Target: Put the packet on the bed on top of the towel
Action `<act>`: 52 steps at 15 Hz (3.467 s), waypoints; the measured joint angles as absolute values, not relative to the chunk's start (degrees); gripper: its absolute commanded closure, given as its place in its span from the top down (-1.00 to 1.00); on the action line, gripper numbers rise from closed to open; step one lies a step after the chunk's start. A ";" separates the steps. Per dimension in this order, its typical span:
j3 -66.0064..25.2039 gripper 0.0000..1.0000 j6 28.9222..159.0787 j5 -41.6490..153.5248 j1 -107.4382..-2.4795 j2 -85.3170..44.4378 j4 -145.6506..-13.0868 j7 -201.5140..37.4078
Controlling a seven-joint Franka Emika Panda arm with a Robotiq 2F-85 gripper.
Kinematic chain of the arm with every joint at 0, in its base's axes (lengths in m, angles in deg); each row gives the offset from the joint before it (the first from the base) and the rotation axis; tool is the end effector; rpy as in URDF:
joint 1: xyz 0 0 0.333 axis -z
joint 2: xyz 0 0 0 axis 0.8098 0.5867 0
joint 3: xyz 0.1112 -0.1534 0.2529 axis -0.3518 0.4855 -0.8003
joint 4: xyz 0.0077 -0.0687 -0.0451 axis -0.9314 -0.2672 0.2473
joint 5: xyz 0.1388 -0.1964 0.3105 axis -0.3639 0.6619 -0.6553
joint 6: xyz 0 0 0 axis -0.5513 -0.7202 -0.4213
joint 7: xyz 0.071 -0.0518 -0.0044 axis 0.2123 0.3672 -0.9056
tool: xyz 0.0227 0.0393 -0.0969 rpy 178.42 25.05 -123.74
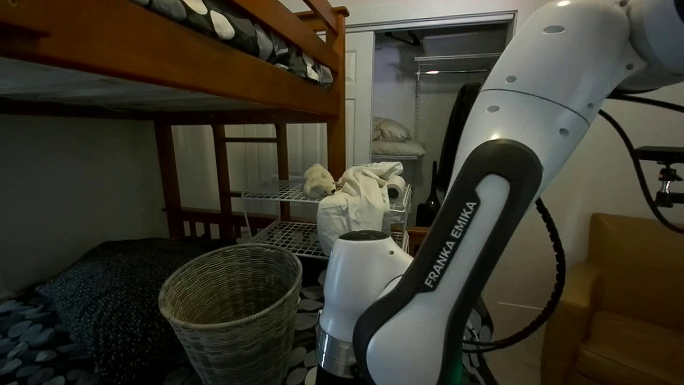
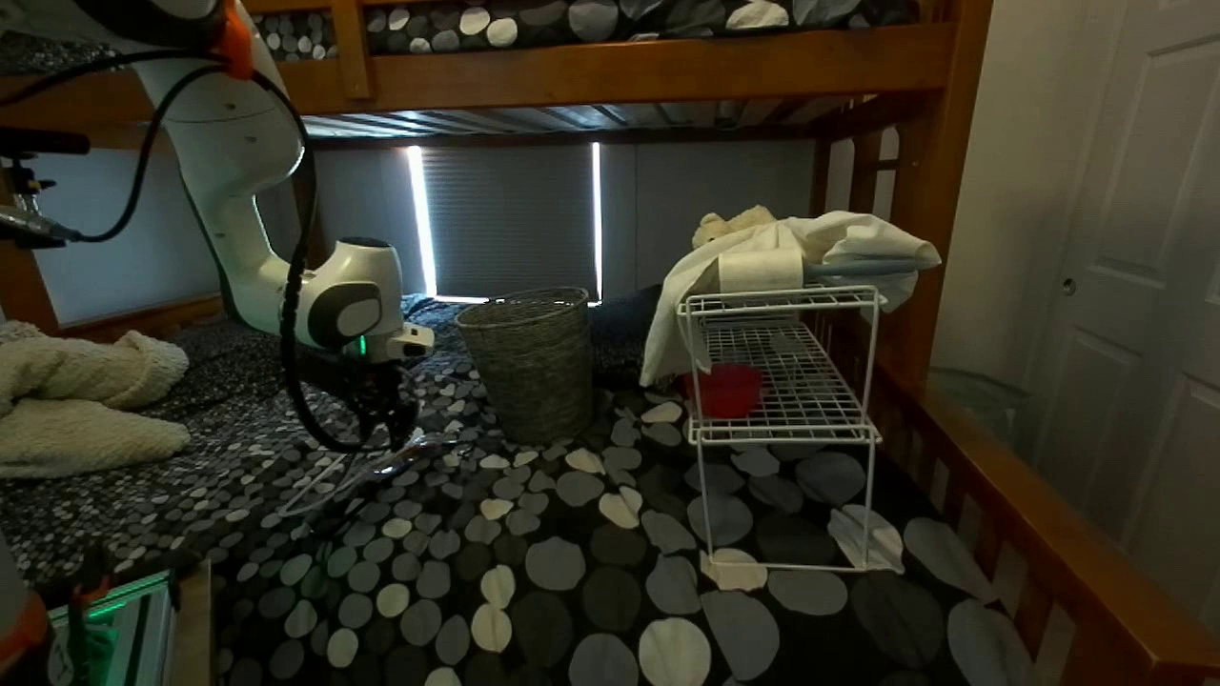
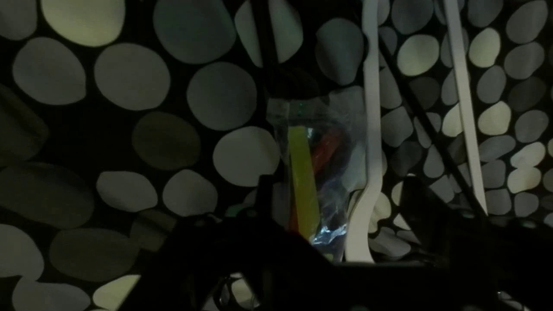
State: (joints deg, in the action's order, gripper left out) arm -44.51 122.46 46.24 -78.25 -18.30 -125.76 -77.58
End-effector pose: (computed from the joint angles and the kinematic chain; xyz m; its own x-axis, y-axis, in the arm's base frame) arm 0.3593 0.3516 0.1948 0.8870 0.4556 0.0751 0.4616 -0.8708 -0.1695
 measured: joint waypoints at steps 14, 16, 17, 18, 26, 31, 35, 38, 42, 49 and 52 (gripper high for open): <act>-33.37 -0.80 125.18 52.92 -90.17 -12.21 -121.69 -64.88; -32.23 -1.00 125.18 53.10 -91.53 -11.85 -121.35 -64.16; -31.57 -0.99 125.19 53.25 -92.23 -11.84 -121.22 -63.82; -30.93 -0.93 125.20 53.44 -92.88 -11.85 -121.05 -63.36; -28.34 -0.96 129.83 51.65 -92.45 -14.99 -121.80 -61.92; -42.82 -0.96 131.75 36.90 -74.22 -22.44 -127.64 -76.54; -51.63 -0.96 131.17 25.64 -65.75 -24.00 -128.66 -85.00; -53.04 -0.84 131.26 19.42 -60.36 -26.58 -128.59 -88.88; -52.98 -0.96 131.20 19.28 -59.86 -26.64 -128.27 -89.46; -50.69 -0.96 131.02 11.17 -52.98 -30.18 -119.57 -89.10; -48.29 -0.96 130.99 9.14 -49.79 -34.09 -115.59 -87.50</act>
